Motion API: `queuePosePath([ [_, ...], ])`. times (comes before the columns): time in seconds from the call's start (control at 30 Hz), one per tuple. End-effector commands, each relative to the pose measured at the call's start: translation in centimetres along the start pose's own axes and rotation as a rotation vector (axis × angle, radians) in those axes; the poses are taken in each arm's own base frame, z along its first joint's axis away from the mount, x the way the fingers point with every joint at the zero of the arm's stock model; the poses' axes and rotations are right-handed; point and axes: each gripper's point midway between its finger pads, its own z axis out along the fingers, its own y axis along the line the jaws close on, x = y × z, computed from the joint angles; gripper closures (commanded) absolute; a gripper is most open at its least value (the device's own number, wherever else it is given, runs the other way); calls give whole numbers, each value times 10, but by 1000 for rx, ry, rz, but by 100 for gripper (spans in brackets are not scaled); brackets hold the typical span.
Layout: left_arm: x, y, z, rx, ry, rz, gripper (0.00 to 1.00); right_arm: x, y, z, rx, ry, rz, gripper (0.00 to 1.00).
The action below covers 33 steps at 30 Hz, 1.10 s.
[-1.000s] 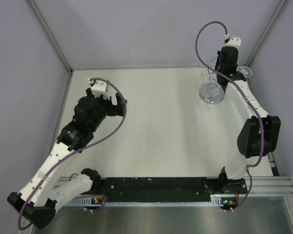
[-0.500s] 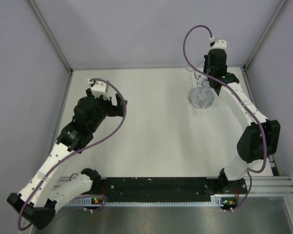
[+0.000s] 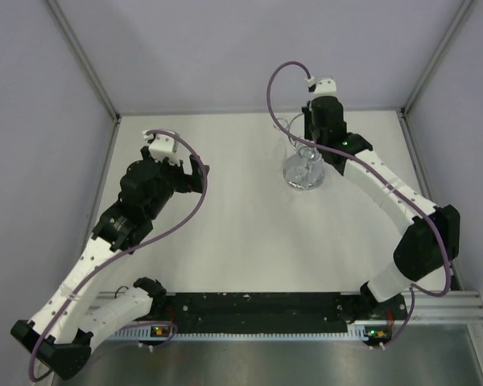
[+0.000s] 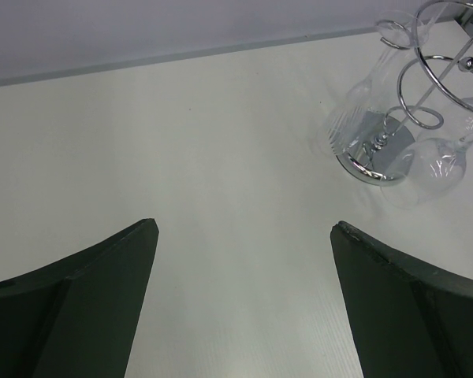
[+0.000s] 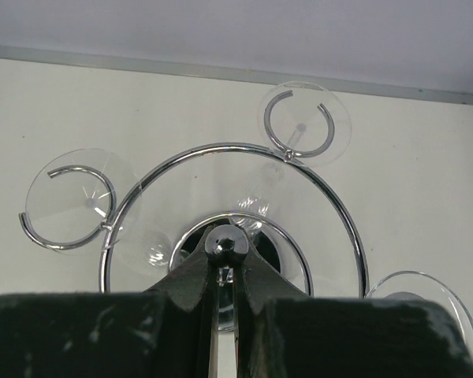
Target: Take the wine glass off the wine glass rack
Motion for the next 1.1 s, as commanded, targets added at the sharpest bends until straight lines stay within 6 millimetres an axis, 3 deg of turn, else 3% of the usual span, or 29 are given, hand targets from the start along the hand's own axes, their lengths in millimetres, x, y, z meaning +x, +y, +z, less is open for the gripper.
queuePosePath([
  [0.0, -14, -4, -2, 19, -58, -16, 2, -96, 4, -54, -37, -291, 108, 100],
  [0.57, -16, -1, -4, 4, -68, -15, 3, -87, 62, -101, -182, -296, 88, 100],
  [1.07, -17, 2, -5, -10, -70, -14, 3, -73, 91, -135, -266, -280, 77, 100],
])
